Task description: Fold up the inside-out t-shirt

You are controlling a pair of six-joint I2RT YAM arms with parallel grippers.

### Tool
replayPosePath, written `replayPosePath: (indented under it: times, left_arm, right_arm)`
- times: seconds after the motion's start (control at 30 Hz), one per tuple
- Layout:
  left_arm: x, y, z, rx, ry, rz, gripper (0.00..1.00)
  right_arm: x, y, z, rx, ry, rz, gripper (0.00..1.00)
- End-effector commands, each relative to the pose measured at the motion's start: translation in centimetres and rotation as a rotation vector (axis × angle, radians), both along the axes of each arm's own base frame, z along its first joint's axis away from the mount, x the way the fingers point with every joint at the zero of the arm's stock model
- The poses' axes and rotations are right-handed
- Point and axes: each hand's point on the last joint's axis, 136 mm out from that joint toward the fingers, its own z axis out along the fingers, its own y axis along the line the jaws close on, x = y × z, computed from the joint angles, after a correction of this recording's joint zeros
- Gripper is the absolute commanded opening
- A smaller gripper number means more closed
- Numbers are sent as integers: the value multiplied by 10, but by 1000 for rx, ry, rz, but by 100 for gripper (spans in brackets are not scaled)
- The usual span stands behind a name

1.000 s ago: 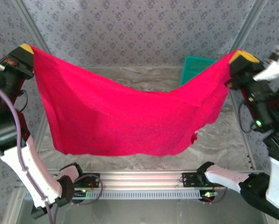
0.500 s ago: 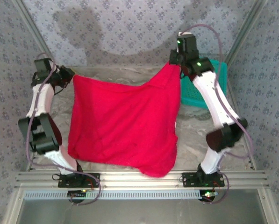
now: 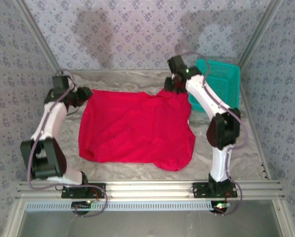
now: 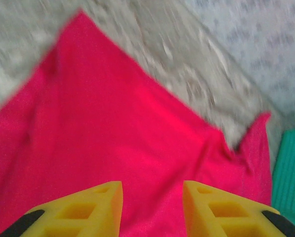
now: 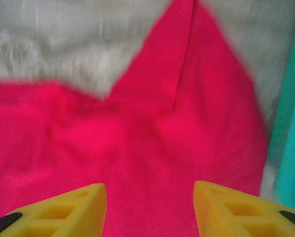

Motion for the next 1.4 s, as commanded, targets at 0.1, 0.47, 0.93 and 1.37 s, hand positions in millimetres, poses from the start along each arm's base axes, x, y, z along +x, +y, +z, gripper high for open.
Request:
replayPosePath:
  times: [0.1,0.47,0.93,1.37]
  left_arm:
    - [-67,-28,-91,-30,155,-56,34]
    - [-22,-15,-152,-30,237,-4,36]
    - [-5,-34,-31,192,-77,-83,26]
    - [-197,-324,-57,236,-424,-1152,43]
  right_arm:
    - [-103,34,-52,180,100,4,51]
    - [-93,-19,-157,24,274,-127,49]
    - [-91,-32,-72,1,152,-28,50]
    - [-226,-90,-113,331,224,-221,32]
